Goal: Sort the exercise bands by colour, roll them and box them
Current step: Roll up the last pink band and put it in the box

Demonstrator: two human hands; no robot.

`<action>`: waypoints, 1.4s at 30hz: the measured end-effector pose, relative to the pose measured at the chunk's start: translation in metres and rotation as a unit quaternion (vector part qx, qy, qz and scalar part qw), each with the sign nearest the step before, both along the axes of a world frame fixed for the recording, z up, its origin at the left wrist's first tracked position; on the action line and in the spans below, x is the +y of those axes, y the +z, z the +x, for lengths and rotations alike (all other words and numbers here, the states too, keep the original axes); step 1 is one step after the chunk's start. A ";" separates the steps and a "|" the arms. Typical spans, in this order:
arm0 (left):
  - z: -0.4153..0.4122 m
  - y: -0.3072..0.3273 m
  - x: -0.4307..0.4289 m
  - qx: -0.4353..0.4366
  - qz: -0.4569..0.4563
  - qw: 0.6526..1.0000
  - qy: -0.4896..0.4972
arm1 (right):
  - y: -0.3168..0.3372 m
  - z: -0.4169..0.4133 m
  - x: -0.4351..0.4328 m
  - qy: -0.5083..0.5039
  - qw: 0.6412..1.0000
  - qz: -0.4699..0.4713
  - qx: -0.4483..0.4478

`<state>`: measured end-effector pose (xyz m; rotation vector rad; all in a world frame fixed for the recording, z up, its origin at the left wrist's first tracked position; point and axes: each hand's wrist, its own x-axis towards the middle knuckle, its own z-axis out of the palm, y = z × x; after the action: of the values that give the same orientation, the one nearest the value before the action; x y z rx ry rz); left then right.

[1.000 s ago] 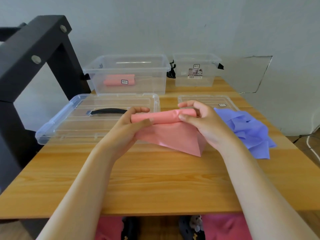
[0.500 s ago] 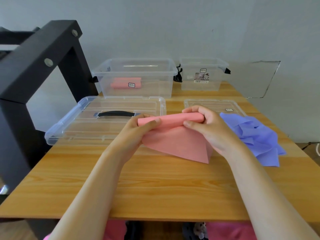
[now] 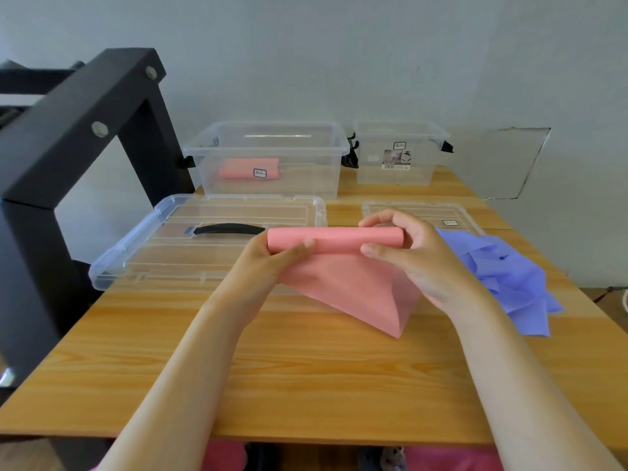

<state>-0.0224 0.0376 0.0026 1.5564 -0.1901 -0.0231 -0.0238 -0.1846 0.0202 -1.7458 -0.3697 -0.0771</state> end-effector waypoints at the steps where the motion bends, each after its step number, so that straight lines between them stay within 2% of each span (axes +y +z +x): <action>1: -0.001 0.001 0.000 0.002 0.002 1.000 0.000 | 0.000 0.000 0.001 -0.004 1.000 0.011 -0.002; 7: -0.003 0.004 -0.002 -0.034 0.007 0.999 0.011 | 0.000 0.002 0.004 -0.073 0.995 0.065 -0.011; 11: -0.003 0.008 -0.001 -0.110 0.034 0.993 0.037 | 0.002 0.001 0.004 -0.070 0.994 0.089 -0.004; 15: -0.004 0.013 -0.001 -0.138 0.046 0.989 0.042 | 0.003 0.000 0.005 -0.076 0.993 0.093 0.003; 19: -0.005 0.013 -0.004 -0.131 0.039 0.990 0.045 | 0.005 0.000 0.006 -0.077 0.992 0.102 0.011; 26: -0.005 0.008 -0.006 -0.066 0.005 0.997 0.034 | 0.006 -0.003 0.006 -0.050 0.995 0.083 -0.008; 31: -0.005 0.014 0.001 -0.090 -0.011 0.995 0.043 | 0.005 -0.002 0.008 -0.016 0.995 0.084 0.042; 34: -0.006 0.017 0.007 -0.114 0.020 0.992 0.055 | 0.004 -0.001 0.010 -0.001 0.995 0.065 0.076; 38: -0.006 0.017 0.009 -0.110 0.019 0.991 0.076 | 0.003 0.001 0.012 -0.020 0.997 0.045 0.055; 42: -0.004 0.014 0.012 -0.039 0.019 0.996 0.074 | 0.005 0.001 0.015 -0.034 0.998 0.054 0.011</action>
<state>-0.0268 0.0498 0.0167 1.6065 -0.1360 0.1511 -0.0229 -0.1694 0.0255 -1.6516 -0.2850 -0.1253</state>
